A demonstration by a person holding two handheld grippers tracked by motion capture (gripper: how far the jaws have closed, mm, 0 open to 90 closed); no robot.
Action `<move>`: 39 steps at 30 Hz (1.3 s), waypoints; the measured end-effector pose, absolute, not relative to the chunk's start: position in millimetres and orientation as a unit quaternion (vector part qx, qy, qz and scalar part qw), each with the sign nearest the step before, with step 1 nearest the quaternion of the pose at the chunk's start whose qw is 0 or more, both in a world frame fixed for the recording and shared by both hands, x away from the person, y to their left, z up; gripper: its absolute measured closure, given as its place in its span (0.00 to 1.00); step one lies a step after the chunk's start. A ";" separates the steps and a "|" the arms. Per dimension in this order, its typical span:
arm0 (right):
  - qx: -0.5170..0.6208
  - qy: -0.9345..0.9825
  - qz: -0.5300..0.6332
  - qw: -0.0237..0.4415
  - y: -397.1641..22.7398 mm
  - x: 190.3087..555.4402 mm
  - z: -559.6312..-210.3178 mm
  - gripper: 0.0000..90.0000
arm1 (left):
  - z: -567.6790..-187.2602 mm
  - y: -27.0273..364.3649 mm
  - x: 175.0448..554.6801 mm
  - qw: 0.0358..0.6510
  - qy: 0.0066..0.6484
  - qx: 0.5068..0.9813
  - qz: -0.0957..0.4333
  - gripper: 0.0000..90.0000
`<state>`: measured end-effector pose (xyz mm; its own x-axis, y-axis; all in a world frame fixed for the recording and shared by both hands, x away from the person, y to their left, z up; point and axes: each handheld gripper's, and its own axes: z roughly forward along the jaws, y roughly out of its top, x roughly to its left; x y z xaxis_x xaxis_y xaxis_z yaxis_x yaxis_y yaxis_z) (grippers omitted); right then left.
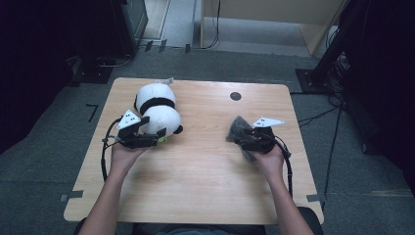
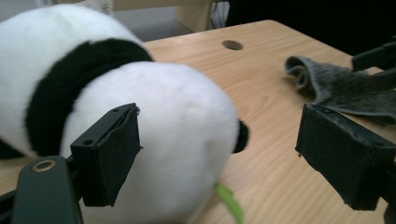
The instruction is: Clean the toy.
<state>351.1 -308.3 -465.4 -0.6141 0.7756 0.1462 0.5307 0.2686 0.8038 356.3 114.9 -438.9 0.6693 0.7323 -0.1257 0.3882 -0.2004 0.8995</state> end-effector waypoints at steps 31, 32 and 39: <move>0.337 0.841 0.415 0.082 -239.9 332.8 -507.6 0.41 | -498.4 34.7 338.2 0.458 0.320 0.825 0.089 0.16; 0.338 0.842 0.413 0.079 -238.6 332.9 -509.8 0.41 | -501.7 32.6 338.7 0.447 0.318 0.831 0.089 0.16; 0.327 0.849 0.404 0.093 -232.2 333.0 -518.9 0.41 | -516.5 24.9 339.9 0.415 0.319 0.848 0.082 0.16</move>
